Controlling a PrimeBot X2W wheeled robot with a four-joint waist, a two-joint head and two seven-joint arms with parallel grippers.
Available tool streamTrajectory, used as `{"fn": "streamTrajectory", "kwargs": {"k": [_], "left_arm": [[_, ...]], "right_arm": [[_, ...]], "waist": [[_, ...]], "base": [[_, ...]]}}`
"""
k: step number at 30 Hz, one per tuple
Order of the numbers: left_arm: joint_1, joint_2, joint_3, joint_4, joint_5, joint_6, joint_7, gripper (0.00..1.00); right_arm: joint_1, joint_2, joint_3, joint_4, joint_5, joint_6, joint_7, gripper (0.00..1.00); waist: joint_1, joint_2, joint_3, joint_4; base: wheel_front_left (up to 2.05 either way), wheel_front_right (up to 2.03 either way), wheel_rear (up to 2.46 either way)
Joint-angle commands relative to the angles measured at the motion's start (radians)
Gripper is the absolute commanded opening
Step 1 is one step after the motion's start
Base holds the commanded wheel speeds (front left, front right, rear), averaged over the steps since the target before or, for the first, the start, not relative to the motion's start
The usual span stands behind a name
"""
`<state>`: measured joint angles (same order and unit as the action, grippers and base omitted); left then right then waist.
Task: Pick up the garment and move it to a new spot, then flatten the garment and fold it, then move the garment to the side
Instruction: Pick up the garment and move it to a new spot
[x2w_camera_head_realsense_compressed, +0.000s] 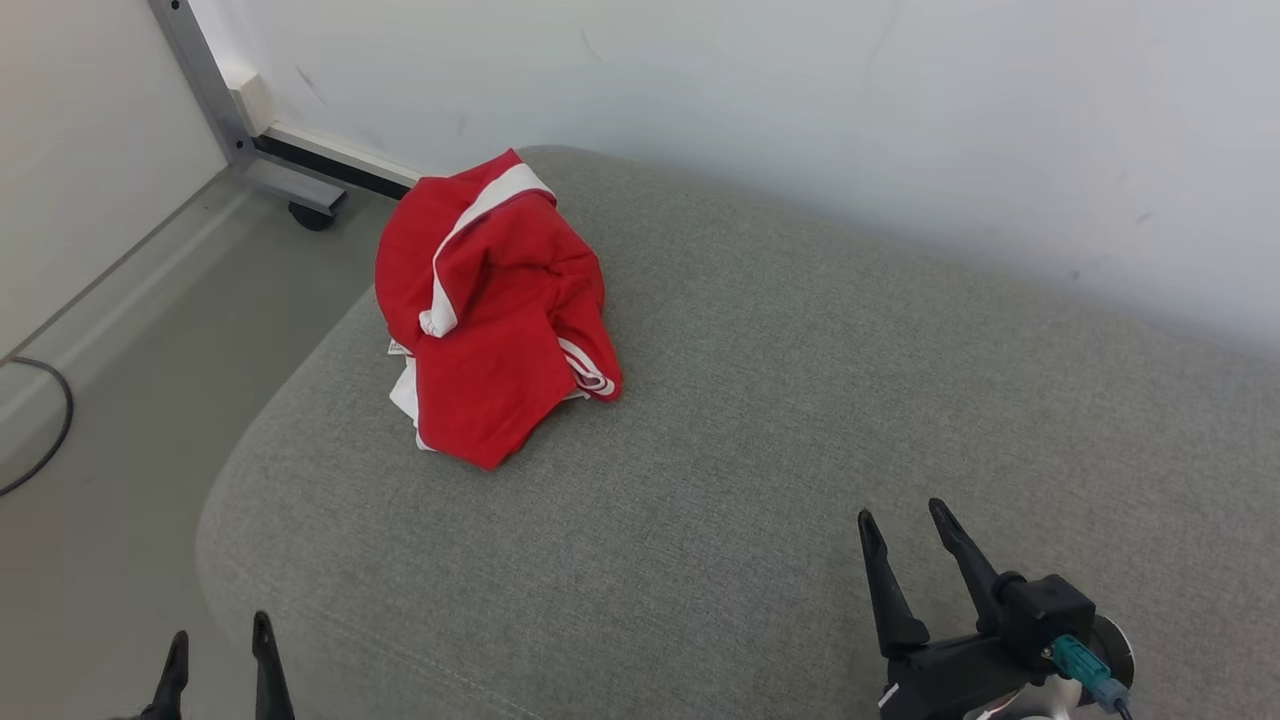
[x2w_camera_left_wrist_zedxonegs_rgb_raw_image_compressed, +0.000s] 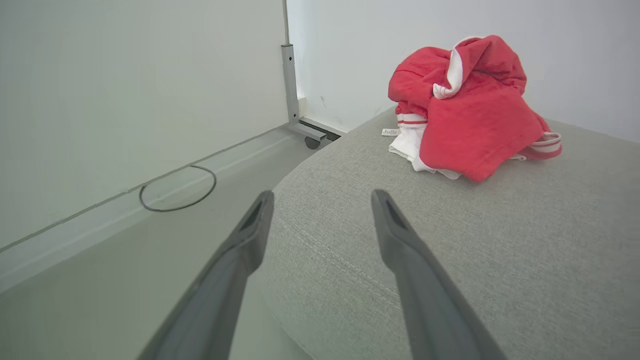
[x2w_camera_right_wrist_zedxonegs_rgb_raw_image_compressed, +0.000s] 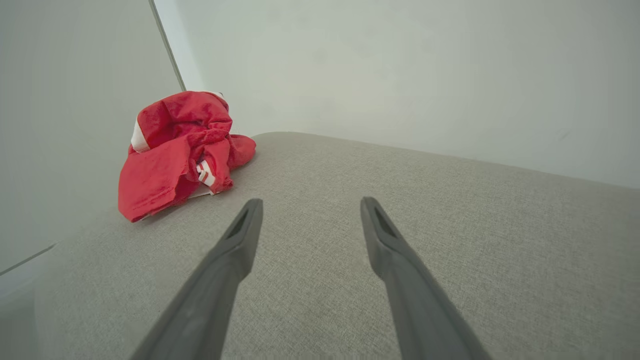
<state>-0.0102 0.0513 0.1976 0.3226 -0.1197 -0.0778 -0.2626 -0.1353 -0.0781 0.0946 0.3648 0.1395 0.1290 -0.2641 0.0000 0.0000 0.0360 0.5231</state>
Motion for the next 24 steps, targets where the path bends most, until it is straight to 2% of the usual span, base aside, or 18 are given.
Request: {"fn": "streamTrajectory", "kwargs": {"k": [1, 7, 10, 16, 24], "left_arm": [[-0.015, -0.001, 0.002, 0.005, -0.015, -0.002, -0.003, 1.0], [-0.114, -0.001, -0.001, 0.039, -0.034, -0.04, -0.003, 1.0], [-0.182, 0.026, 0.004, 0.073, -0.036, -0.046, -0.003, 1.0], [-0.361, 0.109, -0.039, 0.169, -0.048, -0.052, -0.003, 1.0], [-0.604, 0.242, -0.162, 0.365, -0.161, -0.052, -0.001, 1.0]], "right_arm": [[0.008, -0.007, 0.0, -0.003, 0.003, 0.003, 0.0, 1.0], [-0.025, -0.045, 0.028, -0.01, 0.008, 0.003, 0.0, 1.0], [-0.036, -0.061, 0.047, -0.009, 0.017, 0.003, 0.0, 1.0], [-0.067, -0.095, 0.086, -0.016, 0.029, 0.003, 0.0, 1.0], [-0.105, -0.121, 0.109, -0.003, 0.031, 0.003, 0.0, 1.0]], "waist": [[0.0, 0.0, 0.007, -0.006], [0.0, 0.0, 0.069, -0.063], [0.0, 0.0, 0.101, -0.097], [0.0, 0.0, 0.167, -0.163], [0.0, 0.0, 0.243, -0.253]], "base": [[0.0, 0.0, 0.0], [0.0, 0.0, 0.0], [0.0, 0.0, 0.0], [0.0, 0.0, 0.0], [0.0, 0.0, 0.0]]}}
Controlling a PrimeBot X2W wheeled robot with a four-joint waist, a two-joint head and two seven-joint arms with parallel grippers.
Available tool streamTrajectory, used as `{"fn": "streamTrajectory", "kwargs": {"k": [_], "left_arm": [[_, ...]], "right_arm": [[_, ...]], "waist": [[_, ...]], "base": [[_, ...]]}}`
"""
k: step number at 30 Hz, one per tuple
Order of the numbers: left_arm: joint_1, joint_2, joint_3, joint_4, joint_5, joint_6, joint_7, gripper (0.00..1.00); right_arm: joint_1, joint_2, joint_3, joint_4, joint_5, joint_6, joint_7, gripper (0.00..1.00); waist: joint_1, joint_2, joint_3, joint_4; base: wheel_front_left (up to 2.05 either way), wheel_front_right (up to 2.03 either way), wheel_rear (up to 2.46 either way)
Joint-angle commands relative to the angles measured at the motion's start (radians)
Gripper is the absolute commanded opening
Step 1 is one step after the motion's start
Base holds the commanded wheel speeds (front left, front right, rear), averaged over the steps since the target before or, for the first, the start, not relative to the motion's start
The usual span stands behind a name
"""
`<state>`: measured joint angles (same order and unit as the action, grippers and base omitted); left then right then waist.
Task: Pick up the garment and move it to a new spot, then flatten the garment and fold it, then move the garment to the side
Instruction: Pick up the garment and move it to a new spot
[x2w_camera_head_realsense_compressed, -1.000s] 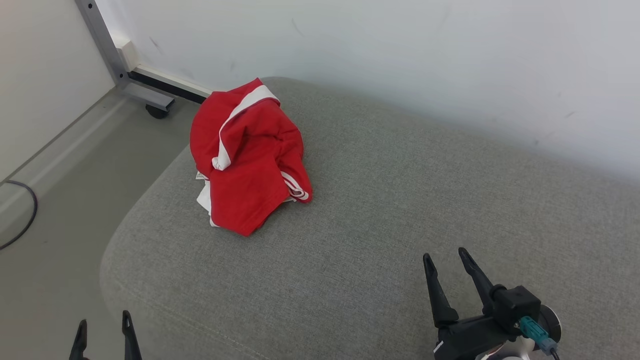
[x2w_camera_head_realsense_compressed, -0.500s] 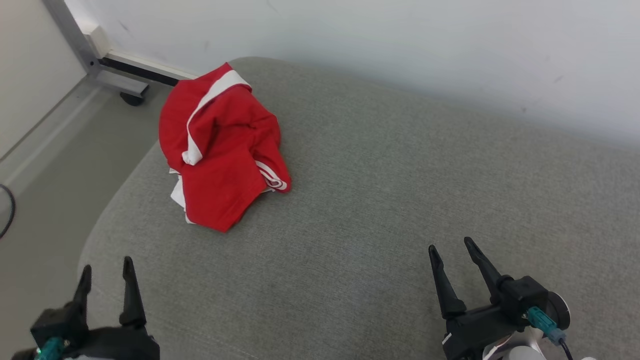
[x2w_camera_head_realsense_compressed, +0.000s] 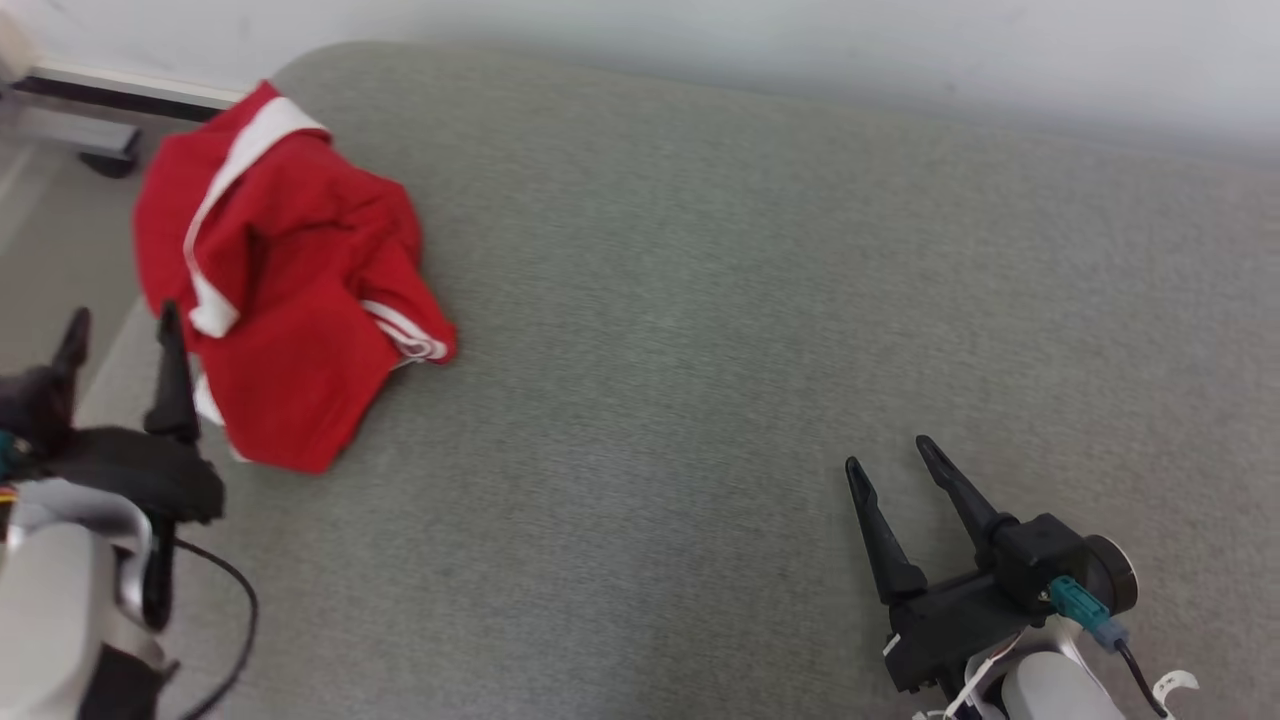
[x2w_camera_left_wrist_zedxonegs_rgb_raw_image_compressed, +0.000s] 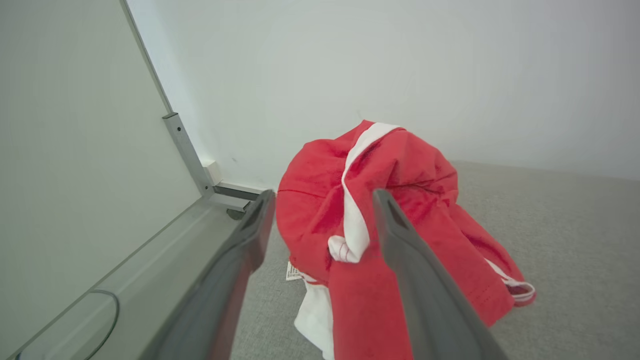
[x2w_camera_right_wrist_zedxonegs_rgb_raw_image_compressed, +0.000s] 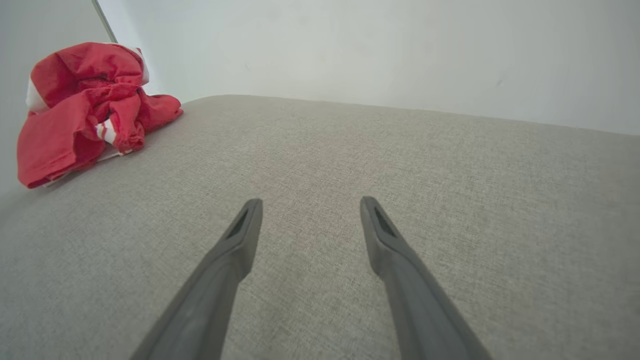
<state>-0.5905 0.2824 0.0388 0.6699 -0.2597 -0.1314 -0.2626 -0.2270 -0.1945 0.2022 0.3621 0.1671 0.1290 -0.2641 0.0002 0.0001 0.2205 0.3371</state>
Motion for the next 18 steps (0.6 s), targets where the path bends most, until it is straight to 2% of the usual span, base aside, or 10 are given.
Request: {"fn": "streamTrajectory", "kwargs": {"k": [1, 10, 12, 16, 17, 18], "left_arm": [[-0.044, 0.029, -0.011, 0.044, -0.028, 0.002, 0.005, 1.0], [-0.175, 0.114, -0.047, 0.257, -0.103, 0.004, 0.036, 1.0], [-0.188, 0.121, -0.045, 0.286, -0.103, 0.015, 0.033, 1.0], [-0.21, 0.132, -0.037, 0.314, -0.091, 0.065, 0.015, 1.0], [-0.215, 0.133, -0.036, 0.315, -0.087, 0.078, 0.012, 0.83], [-0.22, 0.137, -0.037, 0.31, -0.078, 0.091, 0.006, 0.41]], "right_arm": [[-0.019, -0.005, 0.008, 0.002, 0.006, 0.003, 0.0, 1.0], [-0.046, -0.009, 0.007, 0.001, 0.018, 0.003, 0.0, 1.0], [-0.052, -0.013, 0.004, -0.002, 0.018, 0.003, 0.0, 1.0], [-0.056, -0.016, 0.0, -0.004, 0.026, 0.003, 0.0, 1.0], [-0.054, -0.016, -0.003, -0.004, 0.026, 0.003, 0.0, 1.0], [-0.052, -0.015, -0.005, -0.003, 0.026, 0.003, 0.0, 1.0]], "waist": [[-0.0002, -0.0001, 0.065, -0.079], [-0.0002, -0.0001, 0.124, -0.178], [-0.0002, -0.0001, 0.133, -0.19], [-0.0002, -0.0001, 0.15, -0.208], [-0.0002, -0.0001, 0.153, -0.209], [-0.0002, -0.0001, 0.155, -0.21]], "base": [[0.0, 0.0, 0.0], [0.0, 0.0, 0.0], [0.0, 0.0, 0.0], [0.0, 0.0, 0.0], [0.0, 0.0, 0.0], [0.0, 0.0, 0.0]]}}
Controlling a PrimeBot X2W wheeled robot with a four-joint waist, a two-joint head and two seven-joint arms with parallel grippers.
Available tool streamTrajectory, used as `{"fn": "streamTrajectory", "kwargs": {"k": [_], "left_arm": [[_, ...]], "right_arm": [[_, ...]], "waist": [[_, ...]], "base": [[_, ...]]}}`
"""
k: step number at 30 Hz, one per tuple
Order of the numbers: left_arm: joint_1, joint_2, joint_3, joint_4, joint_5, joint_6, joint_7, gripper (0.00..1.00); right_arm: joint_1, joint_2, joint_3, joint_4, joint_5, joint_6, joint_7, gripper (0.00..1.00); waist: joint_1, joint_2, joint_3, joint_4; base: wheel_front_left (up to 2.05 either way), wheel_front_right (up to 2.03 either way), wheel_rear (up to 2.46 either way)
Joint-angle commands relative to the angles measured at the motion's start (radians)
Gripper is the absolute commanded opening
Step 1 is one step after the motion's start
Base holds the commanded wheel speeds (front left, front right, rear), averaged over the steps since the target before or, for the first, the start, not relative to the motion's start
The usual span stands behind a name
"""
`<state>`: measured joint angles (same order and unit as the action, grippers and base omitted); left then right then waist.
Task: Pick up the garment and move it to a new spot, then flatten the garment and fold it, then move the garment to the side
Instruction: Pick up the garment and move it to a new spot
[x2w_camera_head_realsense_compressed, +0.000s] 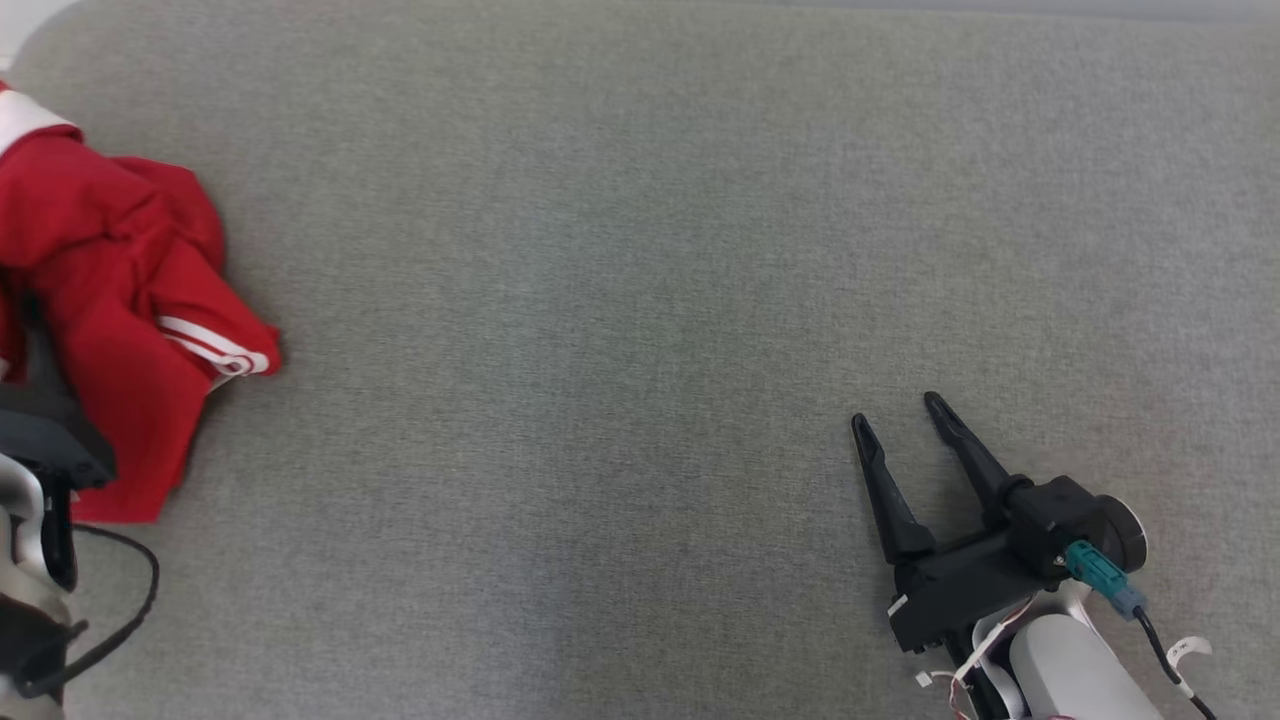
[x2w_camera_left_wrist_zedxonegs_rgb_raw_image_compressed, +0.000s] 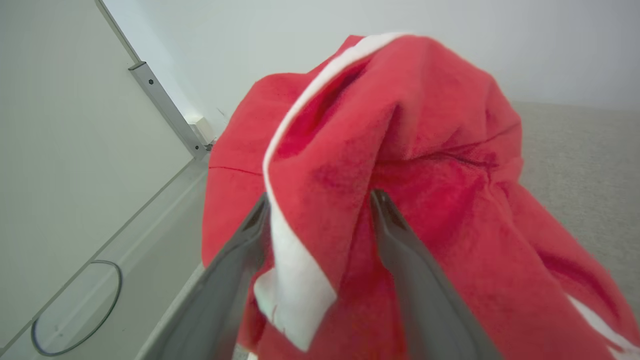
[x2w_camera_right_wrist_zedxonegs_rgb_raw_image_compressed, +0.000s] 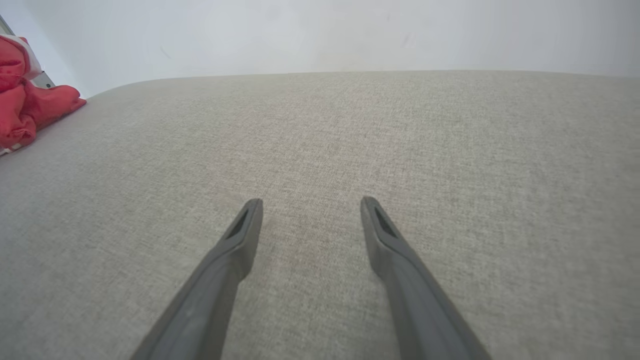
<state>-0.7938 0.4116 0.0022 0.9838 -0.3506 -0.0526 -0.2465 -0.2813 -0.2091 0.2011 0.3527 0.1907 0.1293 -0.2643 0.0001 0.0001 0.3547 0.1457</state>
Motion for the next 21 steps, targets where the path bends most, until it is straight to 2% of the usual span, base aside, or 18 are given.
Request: {"fn": "streamTrajectory", "kwargs": {"k": [1, 2, 6, 11, 16, 21], "left_arm": [[-0.017, 0.008, 0.0, -0.004, 0.012, 0.012, -0.01, 0.41], [-0.02, 0.011, -0.002, -0.01, 0.018, 0.021, -0.012, 0.0], [-0.03, 0.019, -0.012, -0.047, 0.041, 0.037, -0.019, 0.0], [-0.049, 0.035, -0.032, -0.201, 0.104, 0.041, -0.019, 0.0], [-0.069, 0.041, -0.063, -0.36, 0.152, 0.0, -0.019, 0.0], [-0.084, -0.006, -0.124, -0.482, 0.172, -0.042, -0.019, 0.0]], "right_arm": [[0.002, 0.0, -0.004, 0.006, 0.003, 0.002, 0.0, 1.0], [0.004, 0.002, -0.006, 0.007, 0.003, 0.002, 0.0, 1.0], [0.008, 0.014, -0.017, 0.015, 0.003, 0.002, 0.0, 1.0], [0.005, 0.041, -0.027, 0.014, 0.005, 0.002, 0.0, 1.0], [0.014, 0.07, -0.043, 0.021, 0.006, 0.002, 0.0, 1.0], [0.036, 0.098, -0.068, 0.034, 0.009, 0.002, 0.0, 1.0]], "waist": [[-0.0001, -0.0001, 0.02, -0.019], [-0.0001, -0.0001, 0.021, -0.019], [-0.0001, -0.0001, 0.008, -0.017], [-0.0001, -0.0001, -0.024, -0.012], [-0.0001, -0.0001, -0.071, -0.026], [-0.0001, -0.0001, -0.123, -0.056]], "base": [[0.0, 0.0, 0.0], [0.0, 0.0, 0.0], [0.0, 0.0, 0.0], [0.0, 0.0, 0.0], [0.0, 0.0, 0.0], [0.0, 0.0, 0.0]]}}
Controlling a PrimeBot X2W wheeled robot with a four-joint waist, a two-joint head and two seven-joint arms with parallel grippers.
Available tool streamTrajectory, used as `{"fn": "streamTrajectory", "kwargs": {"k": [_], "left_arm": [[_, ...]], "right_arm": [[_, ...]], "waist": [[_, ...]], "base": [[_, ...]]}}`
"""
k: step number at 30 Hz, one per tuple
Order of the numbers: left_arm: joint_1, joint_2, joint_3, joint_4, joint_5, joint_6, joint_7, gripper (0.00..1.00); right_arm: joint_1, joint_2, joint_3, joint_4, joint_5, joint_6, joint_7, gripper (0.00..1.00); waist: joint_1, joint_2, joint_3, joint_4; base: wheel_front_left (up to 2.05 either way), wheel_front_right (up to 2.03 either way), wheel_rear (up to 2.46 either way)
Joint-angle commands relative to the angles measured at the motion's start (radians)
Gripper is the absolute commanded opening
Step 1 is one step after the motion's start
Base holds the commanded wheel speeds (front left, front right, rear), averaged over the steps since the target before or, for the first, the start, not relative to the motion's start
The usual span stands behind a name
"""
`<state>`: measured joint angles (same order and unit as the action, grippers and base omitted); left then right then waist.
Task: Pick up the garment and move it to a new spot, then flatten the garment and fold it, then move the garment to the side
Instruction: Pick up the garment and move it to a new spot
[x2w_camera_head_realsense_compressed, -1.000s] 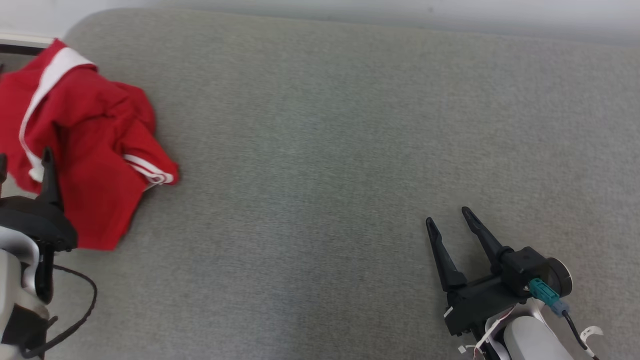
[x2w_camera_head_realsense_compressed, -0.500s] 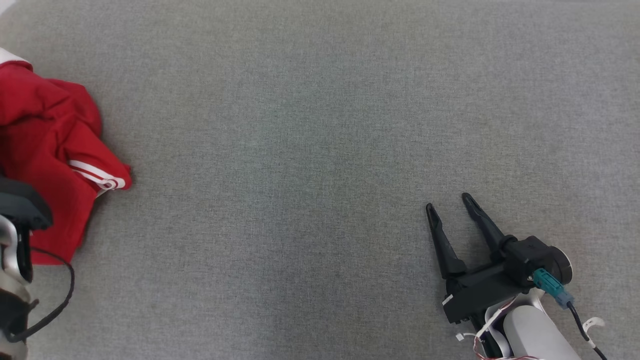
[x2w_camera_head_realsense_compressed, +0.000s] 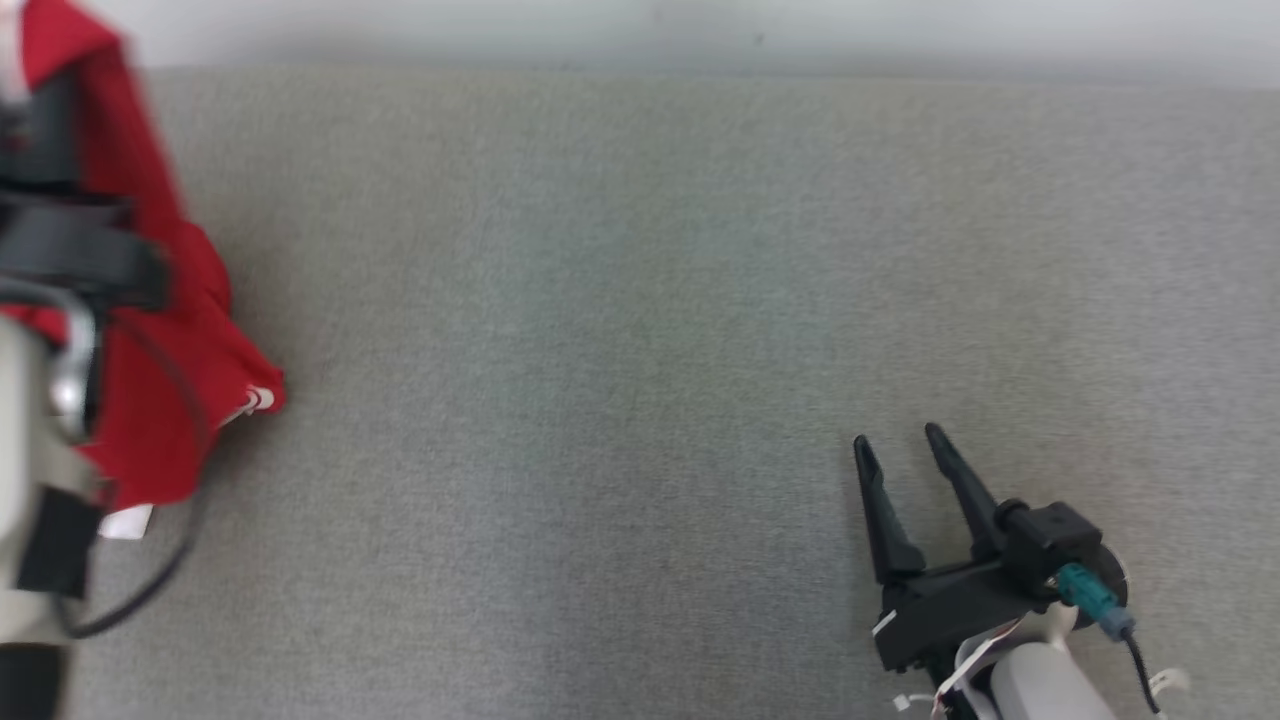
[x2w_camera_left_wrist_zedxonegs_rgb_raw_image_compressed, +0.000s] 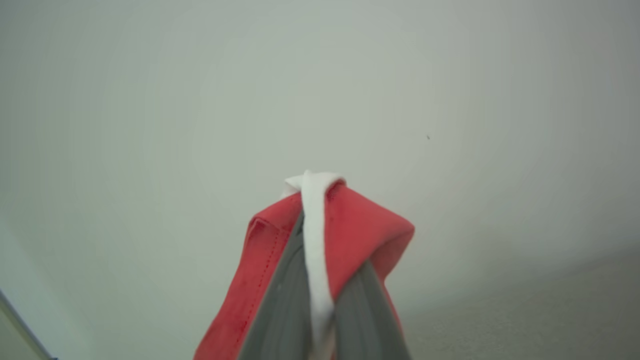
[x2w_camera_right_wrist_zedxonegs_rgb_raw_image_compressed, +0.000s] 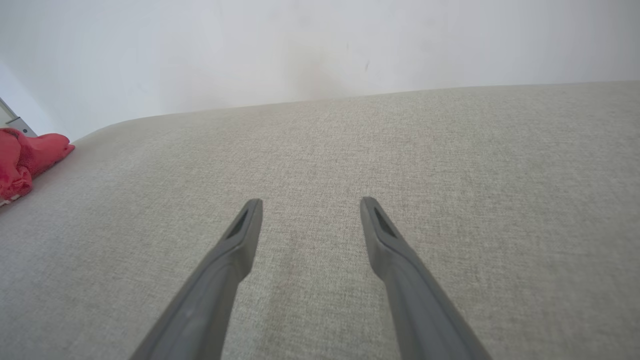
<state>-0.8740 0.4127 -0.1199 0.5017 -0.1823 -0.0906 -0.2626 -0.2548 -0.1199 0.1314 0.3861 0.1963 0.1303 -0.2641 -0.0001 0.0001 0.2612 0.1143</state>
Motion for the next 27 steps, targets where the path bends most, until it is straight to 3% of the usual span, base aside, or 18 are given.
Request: {"fn": "streamTrajectory", "kwargs": {"k": [1, 5, 16, 22, 23, 24, 25, 26, 27], "left_arm": [[-0.006, -0.018, -0.016, -0.02, 0.003, -0.008, -0.003, 0.0], [-0.014, -0.083, -0.087, -0.07, -0.031, -0.031, -0.003, 0.0], [-0.031, -0.173, -0.333, -0.155, -0.183, -0.038, -0.003, 0.0], [0.011, -0.236, -0.358, -0.151, -0.205, -0.039, -0.003, 0.0], [0.021, -0.249, -0.359, -0.138, -0.197, -0.039, -0.003, 0.52], [0.021, -0.249, -0.359, -0.138, -0.197, -0.039, -0.003, 0.52], [0.033, -0.261, -0.354, -0.118, -0.195, -0.038, -0.003, 0.93], [0.05, -0.27, -0.35, -0.09, -0.194, -0.037, -0.003, 1.0], [0.063, -0.276, -0.345, -0.065, -0.187, -0.036, -0.003, 1.0]], "right_arm": [[0.015, 0.015, 0.0, 0.003, 0.002, 0.001, 0.0, 1.0], [0.028, 0.031, -0.007, 0.017, 0.017, 0.001, 0.0, 1.0], [0.055, 0.062, -0.041, 0.031, 0.028, 0.001, 0.0, 1.0], [0.068, 0.066, -0.043, 0.029, 0.025, 0.001, 0.0, 1.0], [0.066, 0.067, -0.041, 0.028, 0.026, 0.001, 0.0, 1.0], [0.066, 0.067, -0.041, 0.028, 0.026, 0.001, 0.0, 1.0], [0.062, 0.068, -0.038, 0.026, 0.027, 0.001, 0.0, 1.0], [0.059, 0.069, -0.037, 0.024, 0.028, 0.001, 0.0, 1.0], [0.055, 0.069, -0.035, 0.022, 0.03, 0.001, 0.0, 1.0]], "waist": [[0.0001, -0.0001, -0.041, -0.035], [0.0001, -0.0001, -0.074, -0.086], [0.0001, -0.0001, -0.098, -0.237], [0.0001, -0.0001, -0.103, -0.286], [0.0001, -0.0001, -0.101, -0.292], [0.0001, -0.0001, -0.101, -0.292], [0.0001, -0.0001, -0.097, -0.298], [0.0001, -0.0001, -0.094, -0.301], [0.0001, -0.0001, -0.089, -0.304]], "base": [[0.0, 0.0, 0.0], [0.0, 0.0, 0.0], [0.0, 0.0, 0.0], [0.0, 0.0, 0.0], [0.0, 0.0, 0.0], [0.0, 0.0, 0.0], [0.0, 0.0, 0.0], [0.0, 0.0, 0.0], [0.0, 0.0, 0.0]]}}
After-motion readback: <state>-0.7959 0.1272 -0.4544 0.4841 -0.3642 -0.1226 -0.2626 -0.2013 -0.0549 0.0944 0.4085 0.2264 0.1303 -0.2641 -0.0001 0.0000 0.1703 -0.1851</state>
